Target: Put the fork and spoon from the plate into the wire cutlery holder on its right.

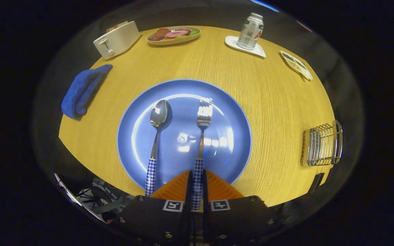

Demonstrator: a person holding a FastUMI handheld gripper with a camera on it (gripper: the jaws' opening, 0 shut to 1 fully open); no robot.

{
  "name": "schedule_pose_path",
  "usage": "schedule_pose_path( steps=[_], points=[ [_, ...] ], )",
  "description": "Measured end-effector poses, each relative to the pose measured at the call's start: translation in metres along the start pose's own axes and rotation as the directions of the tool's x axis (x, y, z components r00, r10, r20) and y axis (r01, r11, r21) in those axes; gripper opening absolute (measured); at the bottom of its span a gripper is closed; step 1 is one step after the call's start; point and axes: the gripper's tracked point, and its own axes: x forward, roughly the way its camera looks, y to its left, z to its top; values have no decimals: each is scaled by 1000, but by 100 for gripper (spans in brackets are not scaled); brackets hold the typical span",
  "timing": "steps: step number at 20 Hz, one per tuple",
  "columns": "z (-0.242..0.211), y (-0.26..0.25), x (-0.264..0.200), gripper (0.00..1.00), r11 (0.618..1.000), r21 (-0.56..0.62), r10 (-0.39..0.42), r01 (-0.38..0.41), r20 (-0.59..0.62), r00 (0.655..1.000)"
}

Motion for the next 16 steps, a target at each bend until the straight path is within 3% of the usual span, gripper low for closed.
schedule_pose_path(
  steps=[3,4,16],
  points=[
    [-2,-4,3,19,1000,0,-19,19,-52,998],
    [-2,-8,2,2,999,-29,-32,30,-60,998],
    [-5,-46,-67,2,954,-292,18,-69,-173,985]
  ],
)
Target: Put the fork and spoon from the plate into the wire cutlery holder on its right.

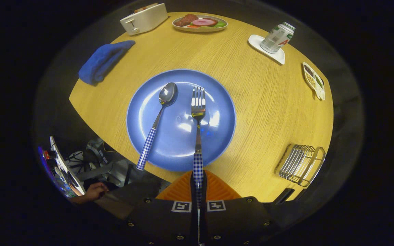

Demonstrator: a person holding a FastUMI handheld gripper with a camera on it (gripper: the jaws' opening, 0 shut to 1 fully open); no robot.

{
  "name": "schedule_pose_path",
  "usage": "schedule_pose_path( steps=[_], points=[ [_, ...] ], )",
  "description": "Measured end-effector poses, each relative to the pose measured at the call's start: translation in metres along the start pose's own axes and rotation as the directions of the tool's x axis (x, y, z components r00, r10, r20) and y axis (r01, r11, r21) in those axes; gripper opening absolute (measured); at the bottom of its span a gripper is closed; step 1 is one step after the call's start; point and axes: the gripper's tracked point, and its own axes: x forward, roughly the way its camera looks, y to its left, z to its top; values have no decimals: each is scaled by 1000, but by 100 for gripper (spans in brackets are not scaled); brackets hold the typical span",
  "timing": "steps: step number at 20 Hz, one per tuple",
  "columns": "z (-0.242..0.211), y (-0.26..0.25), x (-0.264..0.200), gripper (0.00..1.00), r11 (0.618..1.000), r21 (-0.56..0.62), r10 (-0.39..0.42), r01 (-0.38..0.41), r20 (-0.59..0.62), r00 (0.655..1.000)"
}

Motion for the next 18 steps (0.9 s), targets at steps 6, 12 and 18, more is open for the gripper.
schedule_pose_path(
  steps=[6,12,18],
  points=[
    [-29,-13,-24,2,999,-39,23,-24,-33,999],
    [-60,-50,-56,2,998,-63,-19,16,-47,999],
    [-101,-96,-87,2,1000,-16,-24,23,-93,995]
  ],
)
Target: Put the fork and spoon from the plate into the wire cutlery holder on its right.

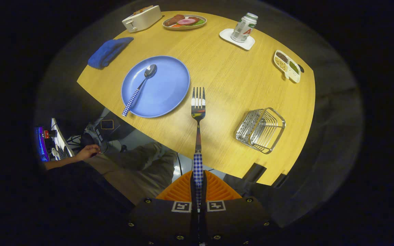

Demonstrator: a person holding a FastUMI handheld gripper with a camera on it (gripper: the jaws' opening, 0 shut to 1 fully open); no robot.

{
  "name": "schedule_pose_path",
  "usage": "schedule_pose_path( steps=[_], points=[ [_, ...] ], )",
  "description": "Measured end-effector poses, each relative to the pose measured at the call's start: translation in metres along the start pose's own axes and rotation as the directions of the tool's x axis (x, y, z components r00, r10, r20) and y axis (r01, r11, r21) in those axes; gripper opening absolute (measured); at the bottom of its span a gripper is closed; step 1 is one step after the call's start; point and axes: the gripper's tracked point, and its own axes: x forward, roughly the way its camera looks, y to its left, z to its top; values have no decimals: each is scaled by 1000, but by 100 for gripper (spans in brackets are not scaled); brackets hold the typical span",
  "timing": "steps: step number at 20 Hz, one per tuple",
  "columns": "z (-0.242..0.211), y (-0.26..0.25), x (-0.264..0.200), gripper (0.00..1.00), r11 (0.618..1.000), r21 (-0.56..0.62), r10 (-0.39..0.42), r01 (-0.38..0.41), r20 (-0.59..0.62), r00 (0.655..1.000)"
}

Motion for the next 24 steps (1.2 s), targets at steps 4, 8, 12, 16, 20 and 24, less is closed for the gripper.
schedule_pose_path(
  steps=[4,8,12,16,20,24],
  points=[
    [-33,-34,-12,2,1000,-1,-22,22,-65,998],
    [-51,-63,-17,2,999,41,-11,16,-125,992],
    [-49,-97,-17,2,996,71,-32,44,-161,986],
    [-35,-105,-10,2,996,88,19,0,-207,978],
    [-24,-110,4,2,993,112,71,-41,-281,957],
    [-11,-120,7,2,987,145,104,-64,-292,951]
  ],
)
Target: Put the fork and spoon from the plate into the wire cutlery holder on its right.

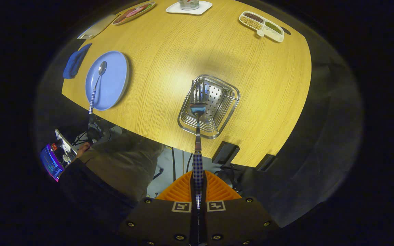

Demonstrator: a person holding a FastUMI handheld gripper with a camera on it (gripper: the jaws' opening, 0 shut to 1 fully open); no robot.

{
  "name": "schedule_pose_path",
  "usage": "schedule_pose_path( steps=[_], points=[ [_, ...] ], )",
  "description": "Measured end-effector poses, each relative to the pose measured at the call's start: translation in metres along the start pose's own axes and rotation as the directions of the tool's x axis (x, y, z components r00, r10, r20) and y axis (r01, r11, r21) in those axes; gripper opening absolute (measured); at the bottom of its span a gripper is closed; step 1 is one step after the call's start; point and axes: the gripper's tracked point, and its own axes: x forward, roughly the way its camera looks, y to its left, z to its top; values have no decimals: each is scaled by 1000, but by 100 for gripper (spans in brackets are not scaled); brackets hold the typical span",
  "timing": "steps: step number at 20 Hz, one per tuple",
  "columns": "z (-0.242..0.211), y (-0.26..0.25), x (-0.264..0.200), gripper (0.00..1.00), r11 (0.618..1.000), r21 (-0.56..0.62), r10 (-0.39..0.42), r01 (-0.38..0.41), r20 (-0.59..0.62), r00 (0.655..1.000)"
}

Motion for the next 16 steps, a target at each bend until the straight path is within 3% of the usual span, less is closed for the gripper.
schedule_pose_path(
  steps=[6,16],
  points=[
    [-13,-14,15,2,1000,-13,-21,20,-86,996],
    [13,-16,37,5,999,-40,-39,31,-247,968]
  ],
)
